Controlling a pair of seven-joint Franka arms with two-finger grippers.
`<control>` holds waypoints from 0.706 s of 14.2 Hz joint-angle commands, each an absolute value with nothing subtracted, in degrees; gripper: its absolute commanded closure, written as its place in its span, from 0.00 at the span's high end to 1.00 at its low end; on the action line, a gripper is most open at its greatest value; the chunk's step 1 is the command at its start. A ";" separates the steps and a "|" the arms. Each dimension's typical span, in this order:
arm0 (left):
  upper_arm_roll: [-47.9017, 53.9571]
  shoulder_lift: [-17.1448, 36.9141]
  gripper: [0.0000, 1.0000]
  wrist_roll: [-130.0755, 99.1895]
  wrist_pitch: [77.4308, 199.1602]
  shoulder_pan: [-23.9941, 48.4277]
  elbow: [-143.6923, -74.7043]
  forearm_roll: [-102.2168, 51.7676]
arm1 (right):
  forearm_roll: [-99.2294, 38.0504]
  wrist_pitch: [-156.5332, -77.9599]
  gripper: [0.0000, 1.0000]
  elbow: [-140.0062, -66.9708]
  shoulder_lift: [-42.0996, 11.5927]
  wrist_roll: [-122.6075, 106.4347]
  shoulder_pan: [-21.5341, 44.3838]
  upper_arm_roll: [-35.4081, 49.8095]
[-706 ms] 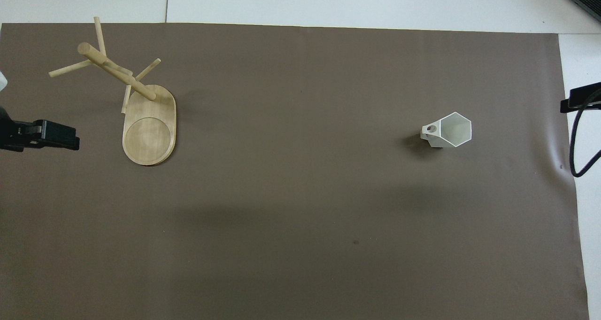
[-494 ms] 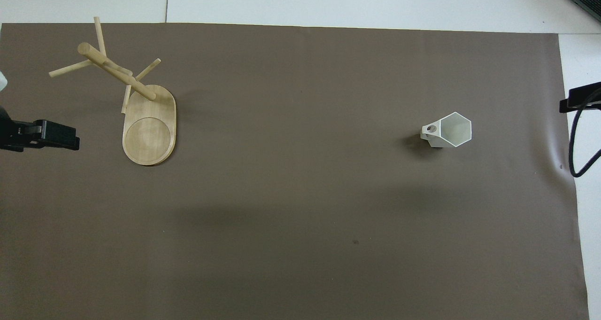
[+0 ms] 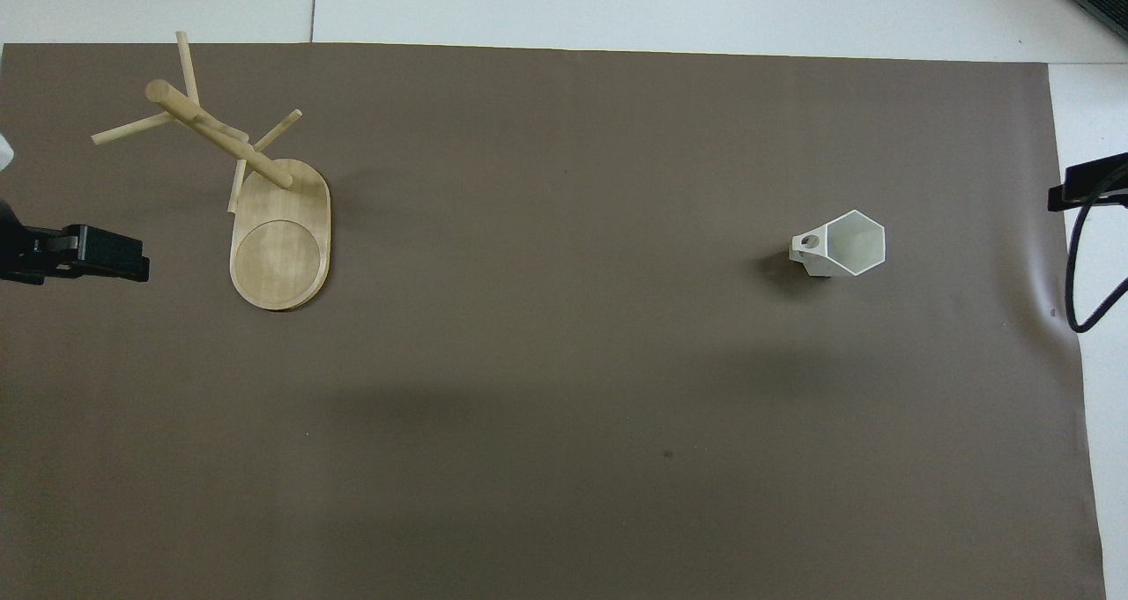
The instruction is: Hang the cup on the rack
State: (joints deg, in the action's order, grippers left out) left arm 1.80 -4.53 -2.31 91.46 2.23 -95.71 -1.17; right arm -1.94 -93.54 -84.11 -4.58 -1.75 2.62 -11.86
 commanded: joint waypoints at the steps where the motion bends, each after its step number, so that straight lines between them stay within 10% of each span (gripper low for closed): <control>1: 1.93 -6.06 1.00 -2.81 91.93 1.93 -97.29 -1.14 | -2.81 -93.52 1.00 -84.64 -4.04 -1.14 2.20 -11.51; 10: 1.93 -6.06 1.00 -2.81 92.02 1.93 -97.30 -1.14 | -2.64 -93.43 1.00 -85.43 -3.60 -1.49 2.20 -11.43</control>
State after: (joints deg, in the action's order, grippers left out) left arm 1.80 -4.53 -2.31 91.46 2.23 -95.71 -1.17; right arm -1.94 -93.53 -84.22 -4.58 -1.75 2.62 -11.86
